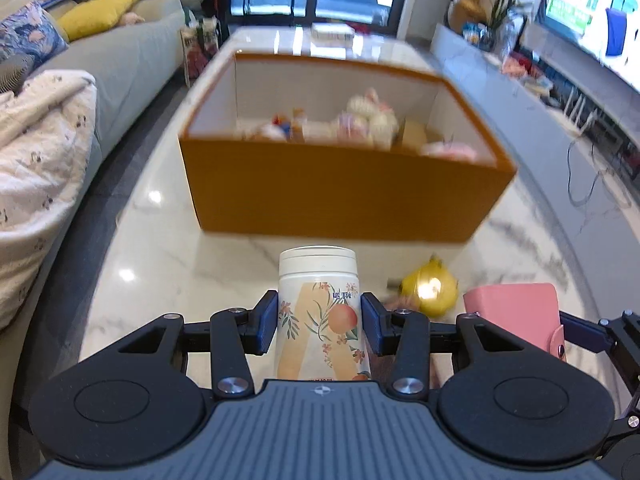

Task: Organize objects
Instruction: 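Lift the Vaseline bottle and pink wallet and carry both over the orange box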

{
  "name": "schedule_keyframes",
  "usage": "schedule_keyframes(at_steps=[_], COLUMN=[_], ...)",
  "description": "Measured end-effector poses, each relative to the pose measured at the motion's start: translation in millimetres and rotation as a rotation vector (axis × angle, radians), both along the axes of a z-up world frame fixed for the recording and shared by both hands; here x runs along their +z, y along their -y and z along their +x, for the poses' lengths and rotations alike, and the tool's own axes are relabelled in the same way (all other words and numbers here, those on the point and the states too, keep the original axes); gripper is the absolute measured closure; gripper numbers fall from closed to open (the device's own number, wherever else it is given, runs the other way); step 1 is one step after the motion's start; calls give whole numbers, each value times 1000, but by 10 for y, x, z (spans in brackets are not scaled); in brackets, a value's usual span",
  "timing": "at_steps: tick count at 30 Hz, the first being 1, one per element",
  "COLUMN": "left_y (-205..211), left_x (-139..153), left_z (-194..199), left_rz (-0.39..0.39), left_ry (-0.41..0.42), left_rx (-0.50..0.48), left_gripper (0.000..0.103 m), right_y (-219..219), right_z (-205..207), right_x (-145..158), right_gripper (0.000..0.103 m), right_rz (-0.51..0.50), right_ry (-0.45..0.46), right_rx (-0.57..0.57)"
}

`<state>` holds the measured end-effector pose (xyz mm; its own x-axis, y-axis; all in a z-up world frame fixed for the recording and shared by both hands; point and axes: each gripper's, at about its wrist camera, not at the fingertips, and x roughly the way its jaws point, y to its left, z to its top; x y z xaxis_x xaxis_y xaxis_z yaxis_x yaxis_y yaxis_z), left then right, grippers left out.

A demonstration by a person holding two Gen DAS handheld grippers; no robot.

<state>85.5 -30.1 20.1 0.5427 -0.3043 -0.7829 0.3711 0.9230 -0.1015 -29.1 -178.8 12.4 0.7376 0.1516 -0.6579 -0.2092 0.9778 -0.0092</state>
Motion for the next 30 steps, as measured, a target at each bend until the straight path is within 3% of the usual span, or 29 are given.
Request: schedule_keyframes(at_steps=[6,10,19,22,30], left_y=[63,178,380,474,675], left_x=[395,472,396,324,-179], left_z=[371,771,1482,1706,1986], left_rz=[-35,-48,-116,-62,60], left_ry=[146,204,246,221,44], left_rx=[56,66,115,118,91], left_gripper=[53,53,53,53,52], right_y=[50,117,119,90,-1], right_z=[319,684,1668,1904,2247], right_x=[459,691,544,408,62], right_gripper=[17,17,17,17,17], right_rz=[57,118,171,148,78], right_ry=[131,198,195,168,91], right_rx=[-67,-108,-130,-114,-82])
